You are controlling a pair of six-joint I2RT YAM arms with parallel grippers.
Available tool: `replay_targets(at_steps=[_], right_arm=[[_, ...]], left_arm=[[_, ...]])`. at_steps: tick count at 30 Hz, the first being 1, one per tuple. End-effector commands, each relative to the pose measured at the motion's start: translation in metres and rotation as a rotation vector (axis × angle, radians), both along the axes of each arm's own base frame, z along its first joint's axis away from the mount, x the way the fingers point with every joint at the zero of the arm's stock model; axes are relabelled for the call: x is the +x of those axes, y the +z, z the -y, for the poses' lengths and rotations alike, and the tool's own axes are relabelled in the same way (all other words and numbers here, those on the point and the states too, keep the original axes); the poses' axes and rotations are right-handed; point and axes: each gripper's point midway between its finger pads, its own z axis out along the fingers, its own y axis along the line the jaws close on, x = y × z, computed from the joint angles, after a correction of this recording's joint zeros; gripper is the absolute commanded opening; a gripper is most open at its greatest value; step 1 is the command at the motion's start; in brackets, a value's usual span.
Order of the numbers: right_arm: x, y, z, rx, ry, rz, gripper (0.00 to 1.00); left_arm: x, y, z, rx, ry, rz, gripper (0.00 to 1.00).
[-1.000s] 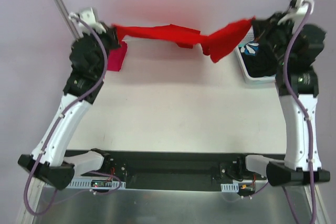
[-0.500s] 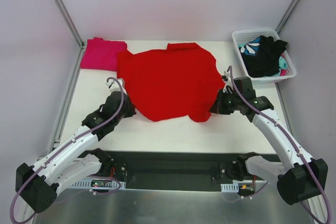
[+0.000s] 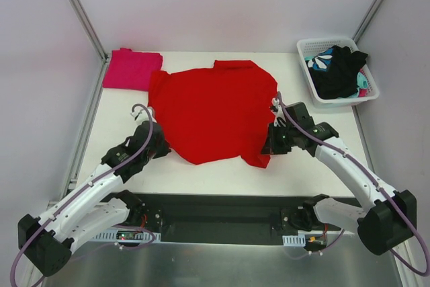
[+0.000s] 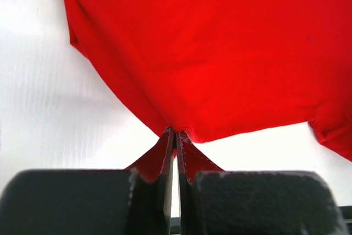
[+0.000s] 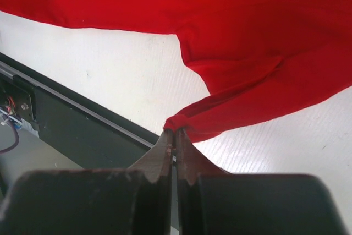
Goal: Fold and stack the t-shirts
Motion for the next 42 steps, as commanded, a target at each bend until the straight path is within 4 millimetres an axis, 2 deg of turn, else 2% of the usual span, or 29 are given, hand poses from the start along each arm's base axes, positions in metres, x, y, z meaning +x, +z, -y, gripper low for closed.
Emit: replay_targets(at_steps=[1, 5, 8, 12, 13, 15, 16, 17, 18, 19, 20, 21, 23, 24, 26, 27, 28, 29, 30, 31, 32, 33, 34, 36, 37, 38, 39, 40, 42], right_arm=[[-0.012, -0.002, 0.005, -0.03, -0.005, -0.015, 0.01], [-0.021, -0.004, 0.011, -0.069, -0.002, -0.016, 0.01], [-0.021, 0.01, 0.015, -0.063, -0.031, 0.044, 0.01], [-0.009, 0.055, 0.02, -0.02, -0.082, 0.219, 0.01], [-0.008, 0.068, 0.022, -0.01, -0.089, 0.265, 0.01], [0.006, 0.096, 0.03, -0.023, -0.123, 0.379, 0.01], [0.011, 0.107, 0.033, -0.035, -0.135, 0.419, 0.01], [0.022, 0.126, 0.041, -0.068, -0.154, 0.492, 0.01], [0.028, 0.137, 0.044, -0.088, -0.163, 0.523, 0.01], [0.034, 0.145, 0.046, -0.11, -0.17, 0.545, 0.01], [0.049, 0.157, 0.05, -0.163, -0.176, 0.582, 0.01], [0.057, 0.165, 0.051, -0.183, -0.186, 0.602, 0.01], [0.08, 0.172, 0.053, -0.233, -0.204, 0.618, 0.01], [0.093, 0.194, 0.054, -0.23, -0.216, 0.679, 0.01], [0.12, 0.216, 0.067, -0.254, -0.276, 0.724, 0.01], [0.144, 0.243, 0.065, -0.233, -0.294, 0.779, 0.01], [0.156, 0.258, 0.069, -0.219, -0.312, 0.801, 0.01], [0.169, 0.273, 0.081, -0.212, -0.351, 0.822, 0.01], [0.19, 0.281, 0.083, -0.208, -0.365, 0.829, 0.01], [0.194, 0.326, 0.088, -0.169, -0.399, 0.925, 0.01], [0.201, 0.347, 0.095, -0.145, -0.415, 0.968, 0.01], [0.204, 0.369, 0.096, -0.116, -0.415, 1.02, 0.01], [0.207, 0.405, 0.097, -0.096, -0.412, 1.115, 0.01], [0.202, 0.448, 0.087, -0.041, -0.349, 1.261, 0.01], [0.191, 0.47, 0.088, -0.02, -0.346, 1.333, 0.01], [0.185, 0.493, 0.087, 0.005, -0.342, 1.427, 0.01], [0.175, 0.506, 0.087, 0.022, -0.337, 1.481, 0.01], [0.153, 0.527, 0.09, 0.048, -0.345, 1.552, 0.01], [0.132, 0.555, 0.092, 0.089, -0.349, 1.656, 0.01]], left_arm=[[-0.016, 0.003, -0.002, -0.029, -0.005, -0.017, 0.0], [-0.022, 0.008, -0.008, -0.022, -0.001, -0.016, 0.0], [-0.025, 0.02, -0.011, -0.032, 0.0, 0.001, 0.0], [-0.018, 0.059, -0.012, -0.049, 0.0, 0.106, 0.0], [-0.014, 0.078, -0.012, -0.058, 0.007, 0.151, 0.0], [-0.003, 0.095, -0.015, -0.009, 0.01, 0.195, 0.0], [0.004, 0.12, -0.014, -0.016, 0.013, 0.244, 0.0], [0.012, 0.134, -0.013, 0.01, -0.005, 0.284, 0.0], [0.023, 0.139, -0.01, 0.044, -0.001, 0.288, 0.0], [0.031, 0.162, -0.006, 0.038, -0.003, 0.333, 0.0], [0.04, 0.173, -0.003, 0.058, -0.012, 0.363, 0.0], [0.053, 0.172, 0.003, 0.081, -0.01, 0.353, 0.0], [0.071, 0.19, 0.007, 0.116, -0.007, 0.413, 0.0], [0.087, 0.194, 0.015, 0.122, 0.002, 0.439, 0.0], [0.112, 0.217, 0.012, 0.115, 0.021, 0.497, 0.0], [0.13, 0.22, 0.017, 0.099, 0.026, 0.507, 0.0], [0.145, 0.25, 0.005, 0.066, 0.062, 0.557, 0.0], [0.153, 0.264, 0.009, 0.041, 0.044, 0.579, 0.0], [0.17, 0.267, 0.014, 0.057, 0.036, 0.582, 0.0], [0.175, 0.315, 0.014, 0.041, 0.044, 0.678, 0.0], [0.18, 0.333, 0.017, 0.07, 0.02, 0.717, 0.0], [0.192, 0.341, 0.023, 0.083, 0.004, 0.731, 0.0], [0.186, 0.387, 0.022, 0.06, 0.004, 0.827, 0.0], [0.189, 0.416, 0.026, 0.079, -0.027, 0.899, 0.0], [0.179, 0.451, 0.021, 0.076, -0.019, 0.978, 0.0], [0.177, 0.463, 0.02, 0.076, -0.019, 1.01, 0.0], [0.167, 0.485, 0.018, 0.063, -0.025, 1.063, 0.0], [0.162, 0.493, 0.016, 0.07, -0.028, 1.088, 0.0], [0.144, 0.512, 0.01, 0.05, -0.024, 1.138, 0.0]])
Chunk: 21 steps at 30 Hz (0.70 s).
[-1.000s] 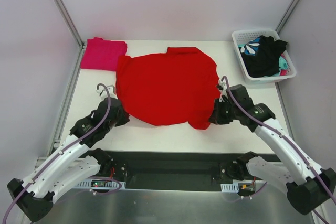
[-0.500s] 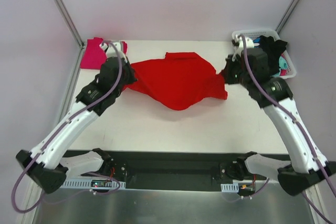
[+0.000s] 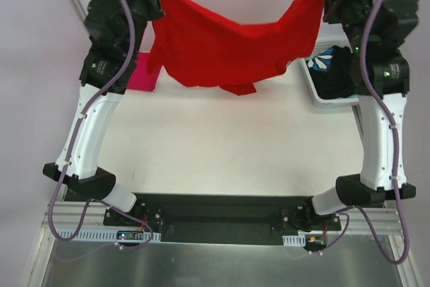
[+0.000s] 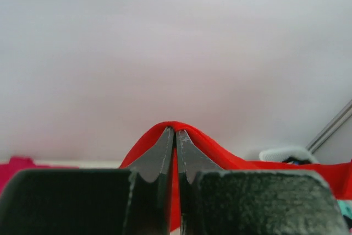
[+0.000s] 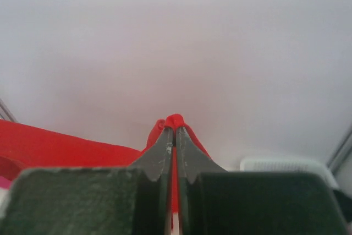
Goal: Fold and stack the t-shirts
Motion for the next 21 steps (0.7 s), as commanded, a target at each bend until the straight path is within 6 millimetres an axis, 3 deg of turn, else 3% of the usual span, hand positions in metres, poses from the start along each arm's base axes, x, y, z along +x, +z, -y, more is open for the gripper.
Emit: replay_targets(at_steps=[1, 2, 4, 5, 6, 7, 8, 9, 10, 11, 13, 14, 15, 17, 21], right_arm=[[-0.09, 0.132, 0.003, 0.018, 0.069, 0.462, 0.01], [-0.102, 0.144, 0.003, 0.019, 0.078, 0.501, 0.01], [-0.129, 0.168, 0.006, 0.035, 0.09, 0.579, 0.01], [-0.14, 0.177, 0.007, 0.038, 0.095, 0.612, 0.01], [-0.155, 0.189, 0.01, 0.043, 0.092, 0.652, 0.01], [-0.161, 0.192, 0.012, 0.047, 0.085, 0.666, 0.01], [-0.167, 0.196, 0.016, 0.051, 0.074, 0.68, 0.01], [-0.178, 0.2, 0.017, 0.052, 0.074, 0.699, 0.01], [-0.182, 0.202, 0.018, 0.058, 0.078, 0.706, 0.01], [-0.189, 0.205, 0.017, 0.059, 0.09, 0.725, 0.01], [-0.2, 0.209, 0.016, 0.075, 0.108, 0.747, 0.01], [-0.207, 0.214, 0.016, 0.077, 0.117, 0.775, 0.01], [-0.211, 0.217, 0.016, 0.083, 0.123, 0.787, 0.01], [-0.22, 0.223, 0.017, 0.084, 0.125, 0.806, 0.01], [-0.221, 0.222, 0.022, 0.081, 0.097, 0.803, 0.01]], left_arm=[[-0.052, 0.082, -0.018, -0.01, -0.025, 0.238, 0.0], [-0.07, 0.091, -0.025, -0.025, -0.031, 0.264, 0.0], [-0.078, 0.081, -0.028, -0.025, -0.03, 0.25, 0.0], [-0.102, 0.09, -0.039, -0.041, -0.026, 0.285, 0.0], [-0.102, 0.077, -0.037, -0.031, -0.028, 0.262, 0.0], [-0.11, 0.075, -0.042, -0.038, -0.02, 0.262, 0.0], [-0.133, 0.08, -0.054, -0.056, -0.017, 0.291, 0.0], [-0.133, 0.064, -0.052, -0.046, -0.021, 0.26, 0.0], [-0.141, 0.06, -0.055, -0.053, -0.026, 0.26, 0.0], [-0.162, 0.066, -0.064, -0.07, -0.036, 0.292, 0.0], [-0.166, 0.045, -0.066, -0.062, -0.038, 0.259, 0.0], [-0.182, 0.045, -0.075, -0.077, -0.031, 0.277, 0.0], [-0.18, 0.03, -0.075, -0.073, -0.027, 0.25, 0.0], [-0.192, 0.025, -0.081, -0.081, -0.028, 0.253, 0.0], [-0.195, 0.016, -0.083, -0.081, -0.03, 0.234, 0.0]])
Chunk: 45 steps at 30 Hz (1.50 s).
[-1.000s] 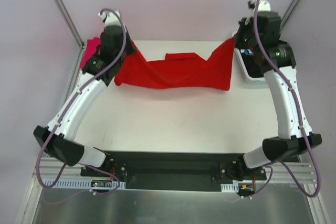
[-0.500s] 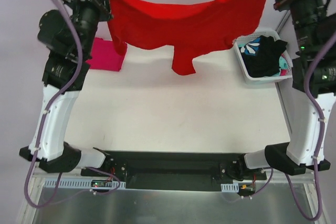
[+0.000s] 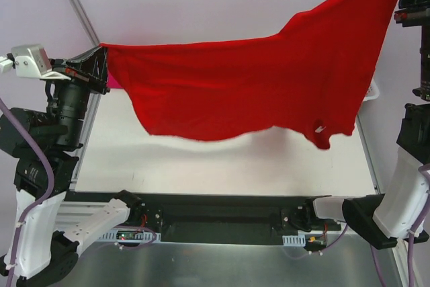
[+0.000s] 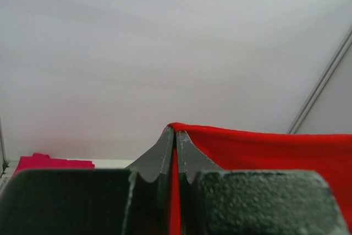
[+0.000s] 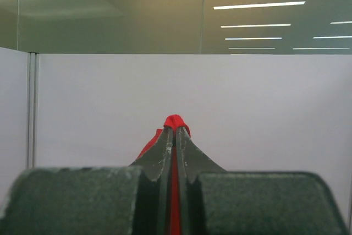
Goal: Fold and stack the t-shirts
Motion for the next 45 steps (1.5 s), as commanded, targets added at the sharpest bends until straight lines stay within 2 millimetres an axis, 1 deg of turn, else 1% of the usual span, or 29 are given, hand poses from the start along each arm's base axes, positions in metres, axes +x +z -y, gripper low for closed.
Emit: replay_targets(at_steps=[1, 7, 10, 11, 12, 14, 15, 17, 18, 19, 21, 22, 24, 25, 28, 31, 32, 33, 34, 35, 37, 38, 39, 40, 41, 42, 43, 44, 45], right_arm=[[-0.019, 0.016, 0.005, 0.018, -0.009, 0.08, 0.01], [-0.003, 0.007, 0.003, 0.003, -0.019, 0.041, 0.01], [0.013, 0.003, 0.002, 0.0, -0.036, 0.019, 0.01], [0.017, 0.003, 0.003, 0.004, -0.042, 0.015, 0.01], [0.027, 0.0, 0.001, -0.005, -0.049, 0.004, 0.01], [0.038, -0.002, 0.001, -0.005, -0.057, -0.003, 0.01], [0.05, -0.005, -0.001, -0.01, -0.061, -0.014, 0.01], [0.056, 0.001, 0.001, 0.003, -0.079, 0.015, 0.01], [0.074, -0.002, -0.001, -0.003, -0.09, 0.006, 0.01], [0.064, 0.013, 0.003, 0.009, -0.101, 0.065, 0.01], [0.068, 0.021, 0.003, 0.029, -0.098, 0.092, 0.01], [0.073, 0.024, 0.004, 0.036, -0.098, 0.112, 0.01], [0.068, 0.03, 0.003, 0.044, -0.084, 0.14, 0.01], [0.073, 0.028, 0.002, 0.039, -0.081, 0.134, 0.01], [0.064, 0.033, 0.001, 0.037, -0.058, 0.151, 0.01], [0.054, 0.037, 0.002, 0.045, -0.043, 0.171, 0.01], [0.039, 0.042, 0.004, 0.051, -0.04, 0.195, 0.01], [0.043, 0.039, 0.003, 0.05, -0.035, 0.186, 0.01], [0.035, 0.042, 0.004, 0.054, -0.032, 0.203, 0.01], [0.023, 0.045, 0.006, 0.059, -0.031, 0.216, 0.01], [0.015, 0.044, 0.004, 0.056, -0.015, 0.216, 0.01], [0.012, 0.044, 0.004, 0.059, -0.008, 0.213, 0.01], [-0.002, 0.046, 0.007, 0.066, -0.004, 0.224, 0.01], [0.001, 0.041, 0.005, 0.063, 0.003, 0.203, 0.01], [-0.003, 0.04, 0.006, 0.066, 0.006, 0.195, 0.01], [-0.019, 0.04, 0.008, 0.071, 0.01, 0.201, 0.01], [-0.013, 0.032, 0.006, 0.07, 0.023, 0.17, 0.01], [-0.018, 0.03, 0.006, 0.071, 0.03, 0.167, 0.01], [-0.022, 0.028, 0.006, 0.074, 0.034, 0.165, 0.01]], left_arm=[[0.003, -0.001, 0.001, -0.018, 0.004, -0.001, 0.0], [0.015, 0.008, 0.01, -0.002, -0.011, -0.007, 0.0], [0.024, 0.013, 0.016, 0.008, -0.014, -0.008, 0.0], [0.032, 0.012, 0.02, 0.018, -0.011, -0.019, 0.0], [0.033, 0.019, 0.02, 0.017, -0.008, -0.008, 0.0], [0.048, 0.018, 0.025, 0.035, 0.004, -0.019, 0.0], [0.052, 0.019, 0.027, 0.035, 0.01, -0.015, 0.0], [0.066, 0.024, 0.033, 0.039, 0.016, 0.014, 0.0], [0.07, 0.027, 0.034, 0.042, 0.022, 0.029, 0.0], [0.081, 0.027, 0.04, 0.05, 0.025, 0.032, 0.0], [0.085, 0.042, 0.04, 0.043, 0.04, 0.063, 0.0], [0.097, 0.039, 0.046, 0.055, 0.041, 0.05, 0.0], [0.098, 0.05, 0.047, 0.054, 0.039, 0.071, 0.0], [0.103, 0.049, 0.05, 0.055, 0.037, 0.069, 0.0], [0.105, 0.056, 0.054, 0.055, 0.026, 0.087, 0.0], [0.105, 0.057, 0.055, 0.052, 0.02, 0.091, 0.0], [0.105, 0.052, 0.056, 0.052, 0.018, 0.082, 0.0], [0.103, 0.051, 0.056, 0.05, 0.012, 0.082, 0.0], [0.095, 0.054, 0.052, 0.042, 0.01, 0.094, 0.0], [0.096, 0.046, 0.052, 0.044, 0.008, 0.083, 0.0], [0.084, 0.048, 0.045, 0.028, 0.013, 0.096, 0.0], [0.083, 0.042, 0.044, 0.028, 0.012, 0.086, 0.0], [0.079, 0.042, 0.043, 0.02, 0.007, 0.088, 0.0], [0.068, 0.044, 0.038, 0.009, 0.004, 0.1, 0.0], [0.068, 0.036, 0.038, 0.011, 0.003, 0.086, 0.0], [0.063, 0.035, 0.036, 0.0, -0.003, 0.085, 0.0], [0.051, 0.037, 0.03, -0.014, -0.007, 0.101, 0.0], [0.05, 0.027, 0.032, -0.011, -0.018, 0.086, 0.0], [0.046, 0.025, 0.032, -0.015, -0.032, 0.087, 0.0]])
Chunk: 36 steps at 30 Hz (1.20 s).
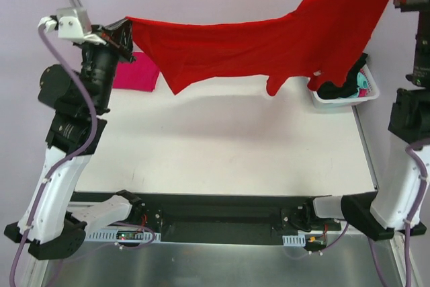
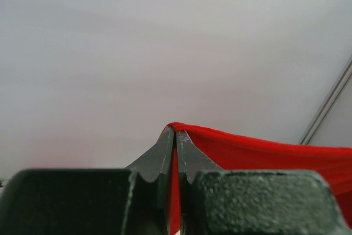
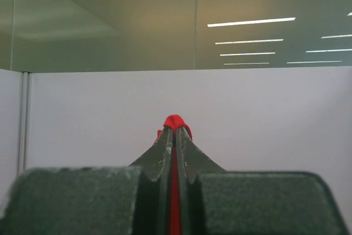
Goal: Fold and stack the t-shirts
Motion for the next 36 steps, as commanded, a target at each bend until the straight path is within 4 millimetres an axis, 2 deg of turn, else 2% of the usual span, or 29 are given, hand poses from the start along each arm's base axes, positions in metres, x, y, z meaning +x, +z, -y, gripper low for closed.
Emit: replay_targets(at_steps=[1, 2, 3, 4, 5, 9, 11, 14, 17, 18, 20, 23, 25, 27, 28, 29, 30, 31, 32, 34, 35, 36], right_arm=[[-0.059, 0.01, 0.004, 0.027, 0.053, 0.091, 0.01], [-0.064, 0.008, 0.004, 0.027, 0.059, 0.088, 0.01], [-0.068, 0.005, 0.004, 0.029, 0.067, 0.079, 0.01], [-0.083, 0.005, 0.006, 0.03, 0.069, 0.094, 0.01], [-0.081, -0.001, 0.005, 0.035, 0.084, 0.074, 0.01], [-0.098, -0.005, 0.005, 0.046, 0.11, 0.059, 0.01], [-0.108, 0.001, 0.007, 0.053, 0.116, 0.073, 0.01], [-0.105, 0.006, 0.007, 0.065, 0.12, 0.068, 0.01], [-0.104, 0.01, 0.007, 0.069, 0.125, 0.054, 0.01], [-0.095, 0.01, 0.006, 0.07, 0.122, 0.04, 0.01], [-0.081, 0.006, 0.006, 0.073, 0.115, 0.014, 0.01], [-0.046, -0.01, 0.002, 0.065, 0.097, -0.062, 0.01], [-0.012, -0.031, -0.003, 0.049, 0.086, -0.141, 0.01], [0.014, -0.049, -0.007, 0.034, 0.077, -0.199, 0.01], [0.024, -0.057, -0.008, 0.031, 0.073, -0.221, 0.01], [0.045, -0.075, -0.011, 0.017, 0.066, -0.261, 0.01], [0.054, -0.082, -0.012, 0.013, 0.059, -0.278, 0.01], [0.07, -0.093, -0.013, 0.007, 0.05, -0.307, 0.01], [0.083, -0.101, -0.013, -0.008, 0.03, -0.321, 0.01], [0.102, -0.108, -0.015, -0.025, 0.016, -0.342, 0.01], [0.118, -0.108, -0.017, -0.043, 0.0, -0.343, 0.01], [0.125, -0.106, -0.018, -0.047, 0.0, -0.341, 0.01]], left_arm=[[-0.044, 0.018, -0.01, -0.082, -0.065, 0.101, 0.0], [-0.045, 0.01, -0.006, -0.076, -0.088, 0.092, 0.0], [-0.057, 0.013, -0.01, -0.085, -0.098, 0.111, 0.0], [-0.062, 0.012, -0.011, -0.088, -0.106, 0.115, 0.0], [-0.064, 0.008, -0.011, -0.092, -0.115, 0.112, 0.0], [-0.094, 0.017, -0.021, -0.127, -0.149, 0.158, 0.0], [-0.104, 0.025, -0.025, -0.139, -0.161, 0.164, 0.0], [-0.114, 0.041, -0.028, -0.156, -0.171, 0.193, 0.0], [-0.111, 0.05, -0.026, -0.151, -0.17, 0.184, 0.0], [-0.101, 0.048, -0.021, -0.141, -0.169, 0.161, 0.0], [-0.098, 0.054, -0.021, -0.138, -0.163, 0.165, 0.0], [-0.081, 0.049, -0.016, -0.124, -0.141, 0.135, 0.0], [-0.062, 0.034, -0.01, -0.109, -0.121, 0.088, 0.0], [-0.043, 0.017, -0.007, -0.103, -0.087, 0.041, 0.0], [-0.031, 0.002, -0.003, -0.093, -0.074, 0.004, 0.0], [-0.02, -0.007, -0.002, -0.092, -0.05, -0.014, 0.0], [-0.012, -0.016, 0.001, -0.084, -0.046, -0.031, 0.0], [0.001, -0.033, 0.007, -0.068, -0.04, -0.052, 0.0], [0.006, -0.031, 0.007, -0.075, -0.03, -0.016, 0.0], [0.031, -0.048, 0.011, -0.069, -0.007, -0.035, 0.0], [0.05, -0.052, 0.016, -0.082, 0.001, -0.032, 0.0], [0.063, -0.052, 0.008, -0.093, 0.039, -0.027, 0.0]])
